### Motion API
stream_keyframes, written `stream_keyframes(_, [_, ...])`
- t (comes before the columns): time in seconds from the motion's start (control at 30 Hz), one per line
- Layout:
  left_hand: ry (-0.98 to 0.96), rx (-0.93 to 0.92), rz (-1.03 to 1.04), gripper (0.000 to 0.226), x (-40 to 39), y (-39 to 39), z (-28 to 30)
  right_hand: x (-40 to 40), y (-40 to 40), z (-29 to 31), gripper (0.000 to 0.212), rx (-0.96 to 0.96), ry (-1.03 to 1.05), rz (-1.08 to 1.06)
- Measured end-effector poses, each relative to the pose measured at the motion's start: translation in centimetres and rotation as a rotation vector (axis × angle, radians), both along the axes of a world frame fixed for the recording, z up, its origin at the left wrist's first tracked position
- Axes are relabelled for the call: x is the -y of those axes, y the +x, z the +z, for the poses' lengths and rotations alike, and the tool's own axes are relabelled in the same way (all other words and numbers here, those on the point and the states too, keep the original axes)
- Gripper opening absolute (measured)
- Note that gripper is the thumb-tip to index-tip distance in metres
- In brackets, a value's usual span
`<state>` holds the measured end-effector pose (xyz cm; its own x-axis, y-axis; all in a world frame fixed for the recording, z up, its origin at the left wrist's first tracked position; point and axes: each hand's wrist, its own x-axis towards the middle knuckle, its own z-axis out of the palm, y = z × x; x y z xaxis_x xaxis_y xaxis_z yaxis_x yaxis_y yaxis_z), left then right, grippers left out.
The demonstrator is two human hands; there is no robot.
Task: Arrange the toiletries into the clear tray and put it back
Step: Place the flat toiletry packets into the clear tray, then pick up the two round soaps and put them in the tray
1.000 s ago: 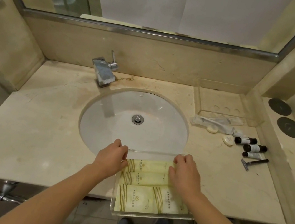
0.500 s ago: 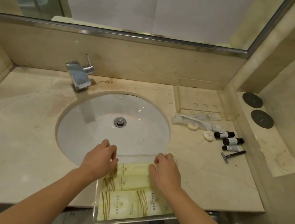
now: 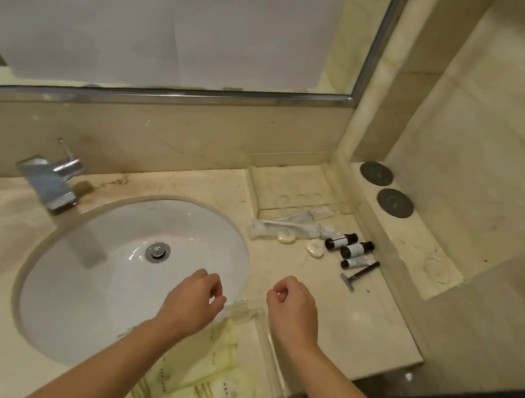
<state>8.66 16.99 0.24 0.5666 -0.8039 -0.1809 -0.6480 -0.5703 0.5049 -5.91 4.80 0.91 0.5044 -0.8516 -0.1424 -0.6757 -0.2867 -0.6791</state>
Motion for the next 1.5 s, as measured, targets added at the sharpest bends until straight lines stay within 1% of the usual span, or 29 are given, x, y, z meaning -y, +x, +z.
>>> stream_keyframes(0.1, [-0.021,-0.012,-0.036,0.007,2.8,-0.3,0.1,1.9,-1.0,-0.5,0.006,-0.007,0.041,-0.086])
stream_keyframes(0.23, [-0.025,-0.036,-0.058,0.027,6.5,-0.5,0.0,4.5,-1.9,-1.4,0.010,-0.017,0.086,-0.155])
stream_keyframes(0.37, [0.001,-0.076,-0.068,0.035,10.0,-0.5,-0.4,7.0,-1.9,-2.5,0.019,-0.039,0.117,-0.158])
stream_keyframes(0.43, [0.016,-0.087,-0.068,0.039,11.8,-0.4,-0.7,8.2,-1.7,-3.2,0.024,-0.028,0.133,-0.137])
stream_keyframes(0.6, [0.033,-0.103,-0.071,0.043,15.5,0.1,-2.0,10.8,-0.9,-4.5,0.043,0.010,0.193,-0.017])
stream_keyframes(0.77, [0.066,-0.091,-0.116,0.034,18.0,0.1,-3.2,12.8,0.0,-5.3,0.053,-0.081,0.142,0.071])
stream_keyframes(0.87, [-0.004,-0.078,-0.078,0.036,18.7,-0.2,-3.7,13.5,0.6,-5.6,0.055,-0.112,0.118,0.121])
stream_keyframes(0.93, [-0.044,-0.065,-0.061,0.034,19.2,-0.4,-3.8,13.9,0.8,-5.7,0.056,-0.122,0.103,0.139])
stream_keyframes(1.03, [-0.047,-0.052,-0.015,0.042,20.0,-0.6,-3.7,14.2,1.0,-6.0,0.054,-0.116,0.082,0.142])
stream_keyframes(1.1, [-0.017,-0.033,-0.001,0.049,20.5,-0.7,-3.7,14.3,1.0,-6.1,0.048,-0.101,0.050,0.134])
stream_keyframes(1.17, [0.019,-0.004,-0.016,0.051,20.9,-0.7,-3.8,14.2,1.1,-6.1,0.040,-0.093,0.013,0.120])
stream_keyframes(1.3, [0.042,0.070,-0.015,0.033,21.0,-0.6,-3.7,14.0,1.2,-6.2,0.030,-0.127,0.003,0.080])
stream_keyframes(1.43, [0.051,0.117,-0.079,0.025,20.7,-0.5,-3.5,13.9,1.6,-6.0,0.040,-0.145,0.049,0.036])
stream_keyframes(1.5, [0.033,0.125,-0.116,0.023,20.4,-0.5,-3.7,13.8,1.7,-5.8,0.034,-0.174,0.066,0.051])
